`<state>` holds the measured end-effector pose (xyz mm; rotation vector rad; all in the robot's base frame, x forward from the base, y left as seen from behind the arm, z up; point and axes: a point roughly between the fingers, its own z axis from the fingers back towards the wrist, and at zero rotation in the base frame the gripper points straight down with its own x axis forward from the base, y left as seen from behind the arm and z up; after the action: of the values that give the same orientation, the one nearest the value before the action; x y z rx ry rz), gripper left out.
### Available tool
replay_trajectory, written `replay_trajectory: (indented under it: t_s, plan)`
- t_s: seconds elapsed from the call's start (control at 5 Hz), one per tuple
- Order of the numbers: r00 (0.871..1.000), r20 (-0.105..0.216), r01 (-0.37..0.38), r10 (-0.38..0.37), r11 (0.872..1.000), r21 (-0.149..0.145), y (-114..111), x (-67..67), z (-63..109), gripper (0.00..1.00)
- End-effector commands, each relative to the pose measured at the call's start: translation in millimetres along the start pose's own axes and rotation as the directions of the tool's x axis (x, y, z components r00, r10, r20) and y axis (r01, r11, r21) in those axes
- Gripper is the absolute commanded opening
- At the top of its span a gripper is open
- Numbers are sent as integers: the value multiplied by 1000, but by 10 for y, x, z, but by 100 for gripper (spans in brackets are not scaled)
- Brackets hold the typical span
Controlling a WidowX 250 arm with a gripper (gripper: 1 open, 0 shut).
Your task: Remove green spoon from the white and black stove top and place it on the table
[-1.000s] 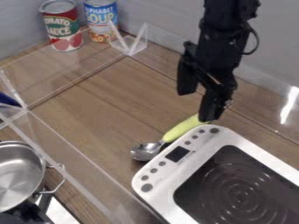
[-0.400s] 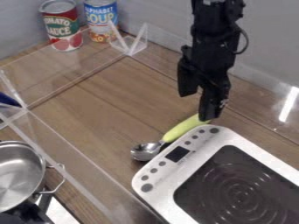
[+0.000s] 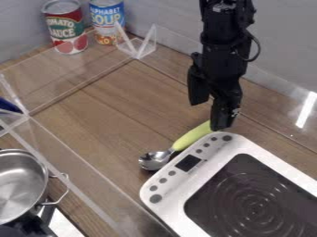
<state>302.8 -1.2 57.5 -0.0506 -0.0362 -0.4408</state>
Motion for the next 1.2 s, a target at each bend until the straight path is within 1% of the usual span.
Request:
replay_trajectory:
  t_s: [0.0,0.2,1.0]
  plan:
    - [1000,26,0,0,1000,6,22,14,19,100]
    - [1000,25,1,-1,1000,4,22,26,-25,100]
    - [1000,17,-9,8,1000,8,11,82,-70,100]
